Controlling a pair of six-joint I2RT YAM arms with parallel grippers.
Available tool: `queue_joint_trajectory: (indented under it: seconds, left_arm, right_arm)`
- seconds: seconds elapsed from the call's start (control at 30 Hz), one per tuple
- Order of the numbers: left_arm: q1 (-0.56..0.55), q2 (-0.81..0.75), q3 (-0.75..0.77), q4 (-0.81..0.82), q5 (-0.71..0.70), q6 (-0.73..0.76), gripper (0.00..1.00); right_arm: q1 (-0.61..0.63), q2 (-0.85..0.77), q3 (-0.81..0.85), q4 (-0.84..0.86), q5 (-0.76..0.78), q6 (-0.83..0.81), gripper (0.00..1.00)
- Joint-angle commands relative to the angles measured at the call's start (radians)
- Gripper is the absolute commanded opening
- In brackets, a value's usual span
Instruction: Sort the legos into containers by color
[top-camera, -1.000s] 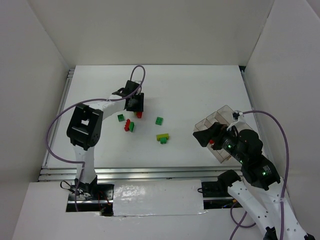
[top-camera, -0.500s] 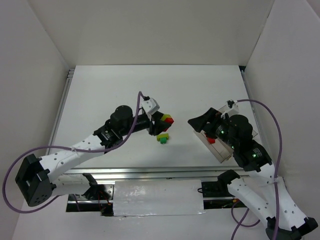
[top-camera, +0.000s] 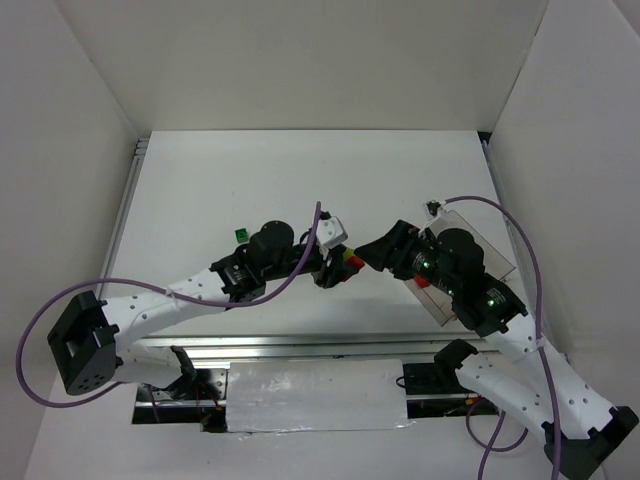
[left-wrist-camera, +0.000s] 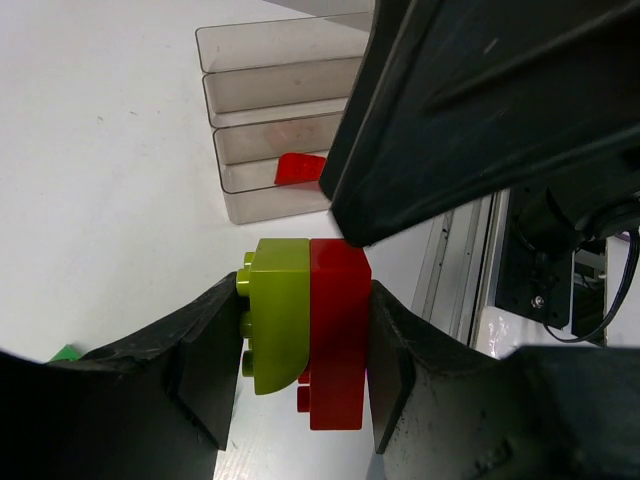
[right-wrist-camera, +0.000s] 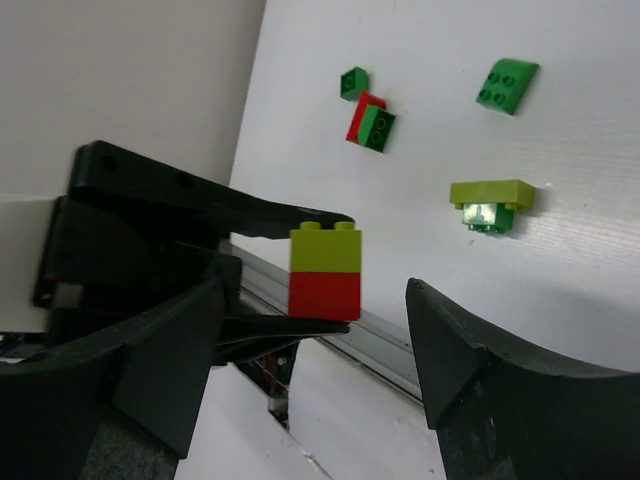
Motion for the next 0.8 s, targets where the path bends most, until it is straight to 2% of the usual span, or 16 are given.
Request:
queue_joint_trajectory:
  seconds: [0.0, 0.13, 0.3, 0.37, 0.4, 0.47, 0.53, 0.57, 0.6, 0.63, 0.67, 0.77]
  left_arm:
    - [-0.010, -0.001, 0.047, 0.064, 0.022, 0.022, 0.00]
    - [-0.016, 0.002, 0.028, 0.099, 0.028, 0.002, 0.00]
    - [-0.021, 0.011, 0.028, 0.118, 0.019, 0.001, 0.00]
    - [-0.022, 0.017, 0.035, 0.116, 0.016, -0.002, 0.03]
    - [-0.024, 0.019, 0.037, 0.114, 0.013, -0.002, 0.06]
    - [-0.027, 0.017, 0.038, 0.113, 0.003, -0.005, 0.14]
    - [-0.028, 0.007, 0.035, 0.108, -0.021, -0.007, 0.33]
    - [-0.028, 0.002, 0.035, 0.104, -0.029, -0.010, 0.41]
    - [-0.028, -0.002, 0.035, 0.092, -0.042, -0.011, 0.74]
    - [-0.028, -0.013, 0.038, 0.078, -0.037, -0.015, 0.95]
    - [-0.028, -0.016, 0.058, 0.053, -0.024, -0.010, 1.00]
    - [-0.028, -0.035, 0.112, -0.120, -0.006, -0.014, 1.00]
  right_arm:
    - [0.028, 0.026, -0.019, 0.050, 0.038, 0.000, 0.79]
    - [0.047, 0.067, -0.024, 0.056, 0.047, -0.011, 0.70]
    - [0.064, 0.098, -0.051, 0.121, -0.047, -0.013, 0.58]
    - [0.064, 0.107, -0.068, 0.150, -0.087, -0.014, 0.51]
    - [0.065, 0.116, -0.074, 0.188, -0.109, -0.014, 0.44]
    - [0.064, 0.124, -0.096, 0.225, -0.169, -0.013, 0.36]
    - [0.065, 0.131, -0.106, 0.253, -0.192, -0.013, 0.22]
    - [0.062, 0.131, -0.108, 0.260, -0.193, -0.019, 0.04]
    - [0.064, 0.119, -0.116, 0.273, -0.186, -0.023, 0.01]
    - [0.065, 0.109, -0.120, 0.282, -0.175, -0.043, 0.00]
    - [0.064, 0.080, -0.125, 0.303, -0.166, -0.060, 0.00]
    - [0.059, 0.023, -0.133, 0.314, -0.111, -0.189, 0.00]
